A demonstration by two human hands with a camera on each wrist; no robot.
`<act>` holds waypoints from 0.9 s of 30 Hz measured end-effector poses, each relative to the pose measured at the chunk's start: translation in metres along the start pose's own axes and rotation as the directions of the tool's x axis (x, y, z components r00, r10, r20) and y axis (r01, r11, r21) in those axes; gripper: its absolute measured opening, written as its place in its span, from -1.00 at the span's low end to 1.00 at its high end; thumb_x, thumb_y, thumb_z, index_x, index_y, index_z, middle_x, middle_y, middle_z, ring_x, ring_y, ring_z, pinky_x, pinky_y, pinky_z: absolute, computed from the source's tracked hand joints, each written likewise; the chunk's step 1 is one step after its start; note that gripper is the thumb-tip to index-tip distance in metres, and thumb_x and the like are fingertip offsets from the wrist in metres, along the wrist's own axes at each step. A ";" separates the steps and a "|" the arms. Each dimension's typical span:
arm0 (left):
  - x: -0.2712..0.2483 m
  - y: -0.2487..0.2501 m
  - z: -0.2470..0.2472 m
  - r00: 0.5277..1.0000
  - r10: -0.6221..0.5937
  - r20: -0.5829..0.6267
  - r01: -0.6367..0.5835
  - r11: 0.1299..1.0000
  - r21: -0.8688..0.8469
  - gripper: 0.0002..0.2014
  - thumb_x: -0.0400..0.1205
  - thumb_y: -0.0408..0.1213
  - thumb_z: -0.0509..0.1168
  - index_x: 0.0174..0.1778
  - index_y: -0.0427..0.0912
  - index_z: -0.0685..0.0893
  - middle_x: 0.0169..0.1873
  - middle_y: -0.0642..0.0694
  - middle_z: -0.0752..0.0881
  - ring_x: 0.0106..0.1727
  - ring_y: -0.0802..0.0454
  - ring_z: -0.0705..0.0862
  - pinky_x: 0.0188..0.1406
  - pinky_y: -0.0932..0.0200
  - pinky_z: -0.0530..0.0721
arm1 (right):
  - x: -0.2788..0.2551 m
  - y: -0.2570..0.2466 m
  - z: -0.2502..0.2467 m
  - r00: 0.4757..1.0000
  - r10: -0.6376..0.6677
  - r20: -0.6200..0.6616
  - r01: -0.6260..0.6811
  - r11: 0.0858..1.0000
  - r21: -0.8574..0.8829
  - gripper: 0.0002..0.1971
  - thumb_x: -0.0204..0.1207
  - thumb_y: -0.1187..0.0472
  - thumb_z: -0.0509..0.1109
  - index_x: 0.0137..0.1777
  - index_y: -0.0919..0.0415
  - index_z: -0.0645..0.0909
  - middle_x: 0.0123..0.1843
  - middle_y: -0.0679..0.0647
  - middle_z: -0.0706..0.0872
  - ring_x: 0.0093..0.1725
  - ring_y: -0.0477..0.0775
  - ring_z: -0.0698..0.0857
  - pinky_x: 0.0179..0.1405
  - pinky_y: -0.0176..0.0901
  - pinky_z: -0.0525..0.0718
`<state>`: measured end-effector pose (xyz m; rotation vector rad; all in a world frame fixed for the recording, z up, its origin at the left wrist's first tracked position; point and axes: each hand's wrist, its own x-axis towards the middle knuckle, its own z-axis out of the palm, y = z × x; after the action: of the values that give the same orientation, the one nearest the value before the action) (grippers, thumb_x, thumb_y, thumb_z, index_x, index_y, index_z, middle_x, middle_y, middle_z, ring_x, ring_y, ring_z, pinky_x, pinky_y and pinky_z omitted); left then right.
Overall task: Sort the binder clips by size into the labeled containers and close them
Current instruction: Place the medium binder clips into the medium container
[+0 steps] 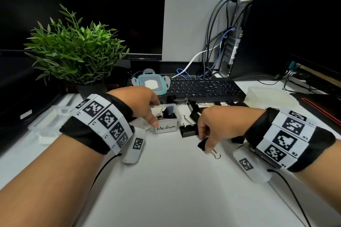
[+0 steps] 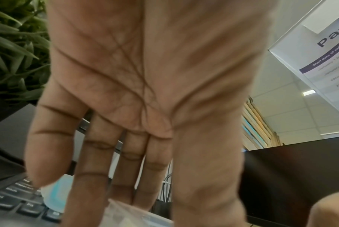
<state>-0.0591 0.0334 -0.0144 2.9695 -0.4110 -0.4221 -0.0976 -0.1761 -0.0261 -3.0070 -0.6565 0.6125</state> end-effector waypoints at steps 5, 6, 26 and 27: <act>0.001 -0.001 0.000 1.000 0.001 0.009 -0.001 1.000 0.003 -0.26 0.37 -0.02 0.55 0.48 0.03 0.46 0.39 0.09 0.56 0.38 0.03 0.53 0.36 0.11 0.48 | 0.000 -0.002 0.000 0.999 0.001 0.052 0.000 1.000 -0.008 -0.65 0.27 0.05 0.65 0.04 0.06 0.70 -0.29 -0.22 0.60 -0.37 -0.26 0.52 -0.45 -0.45 0.42; 0.001 -0.001 0.000 1.000 0.002 0.012 -0.002 1.000 0.003 -0.26 0.37 -0.02 0.55 0.48 0.03 0.46 0.39 0.09 0.56 0.38 0.03 0.52 0.37 0.10 0.48 | 0.001 -0.004 0.000 0.998 0.002 0.063 -0.001 1.000 -0.020 -0.68 0.28 0.07 0.64 0.01 0.06 0.69 -0.29 -0.21 0.60 -0.35 -0.26 0.52 -0.44 -0.43 0.42; 0.001 -0.003 -0.004 0.993 0.099 0.068 -0.107 0.987 0.118 -0.29 0.53 -0.24 0.44 0.58 0.14 0.30 0.33 0.03 0.58 0.35 0.01 0.53 0.11 0.27 0.42 | -0.013 -0.006 -0.021 0.993 -0.042 -0.107 0.074 0.946 0.315 -0.92 0.39 0.33 0.48 -0.18 0.14 0.70 -0.50 -0.08 0.69 -0.62 -0.18 0.58 -0.50 -0.33 0.57; 0.001 -0.003 -0.003 0.991 0.108 0.073 -0.116 0.986 0.118 -0.28 0.54 -0.27 0.43 0.58 0.15 0.29 0.37 0.04 0.55 0.36 0.02 0.51 0.11 0.26 0.43 | -0.015 -0.006 -0.024 0.993 -0.051 -0.107 0.084 0.938 0.337 -0.93 0.40 0.33 0.49 -0.19 0.16 0.70 -0.50 -0.09 0.69 -0.61 -0.17 0.59 -0.50 -0.32 0.59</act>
<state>-0.0566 0.0359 -0.0117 3.0358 -0.6299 -0.5009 -0.1034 -0.1748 0.0023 -2.6614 -0.5771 0.5121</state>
